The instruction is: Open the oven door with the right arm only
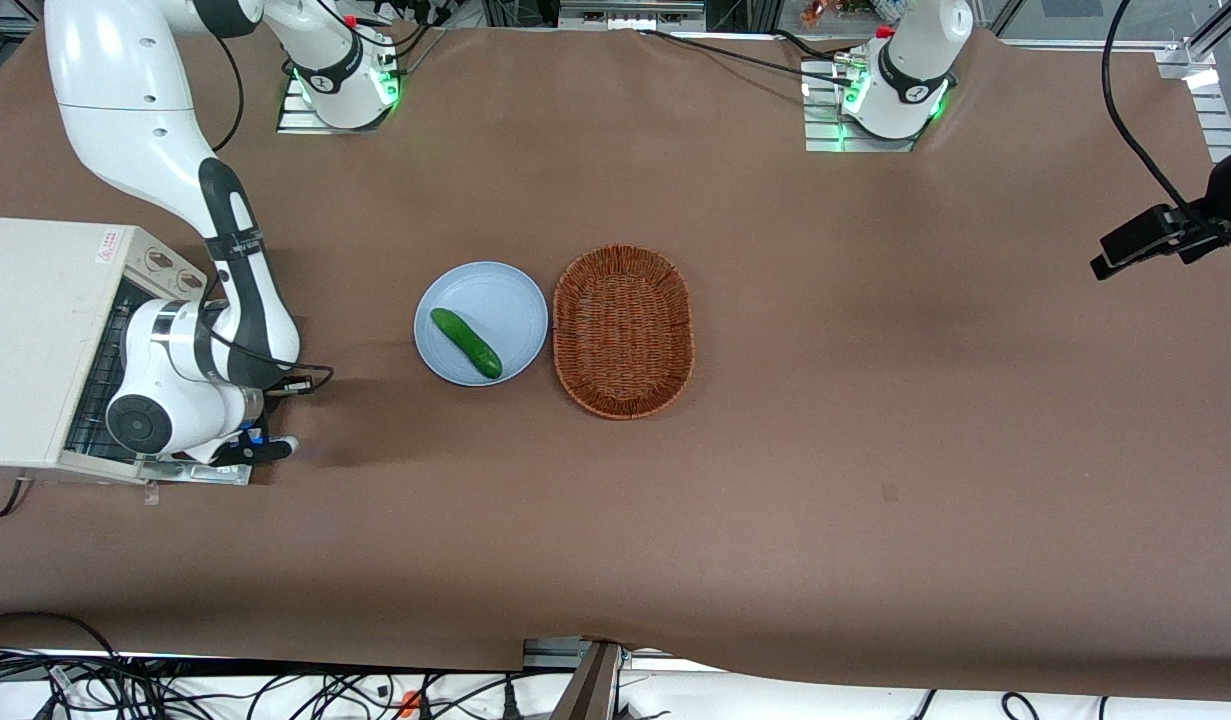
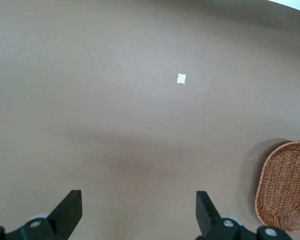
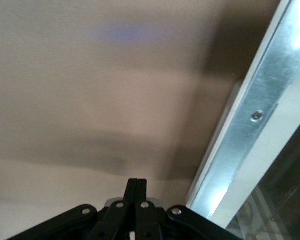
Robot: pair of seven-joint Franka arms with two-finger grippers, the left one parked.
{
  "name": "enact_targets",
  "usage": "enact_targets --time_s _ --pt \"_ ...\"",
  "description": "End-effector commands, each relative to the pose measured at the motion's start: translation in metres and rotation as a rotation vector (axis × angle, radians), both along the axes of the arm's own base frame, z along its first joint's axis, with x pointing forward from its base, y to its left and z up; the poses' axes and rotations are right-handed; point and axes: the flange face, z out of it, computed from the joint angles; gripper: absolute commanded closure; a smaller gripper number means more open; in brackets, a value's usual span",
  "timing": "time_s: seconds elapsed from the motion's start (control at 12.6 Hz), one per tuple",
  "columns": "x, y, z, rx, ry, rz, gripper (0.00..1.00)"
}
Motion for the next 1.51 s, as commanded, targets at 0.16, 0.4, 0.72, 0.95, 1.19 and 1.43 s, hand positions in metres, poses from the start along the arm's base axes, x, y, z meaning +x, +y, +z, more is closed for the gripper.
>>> enact_targets --time_s 0.16,0.4,0.72,0.95,1.19,1.43 --pt "0.015 0.002 0.066 0.022 -0.039 -0.006 0.27" --pt "0.013 -0.009 0.114 0.069 -0.07 0.076 0.0" --pt "0.012 -0.032 0.165 0.098 -0.081 0.094 0.0" --pt "0.008 -0.033 0.209 0.099 -0.073 0.078 0.0" --pt "0.0 -0.044 0.257 0.097 -0.145 0.065 0.0" --pt "-0.015 -0.056 0.291 0.081 -0.185 0.002 0.0"
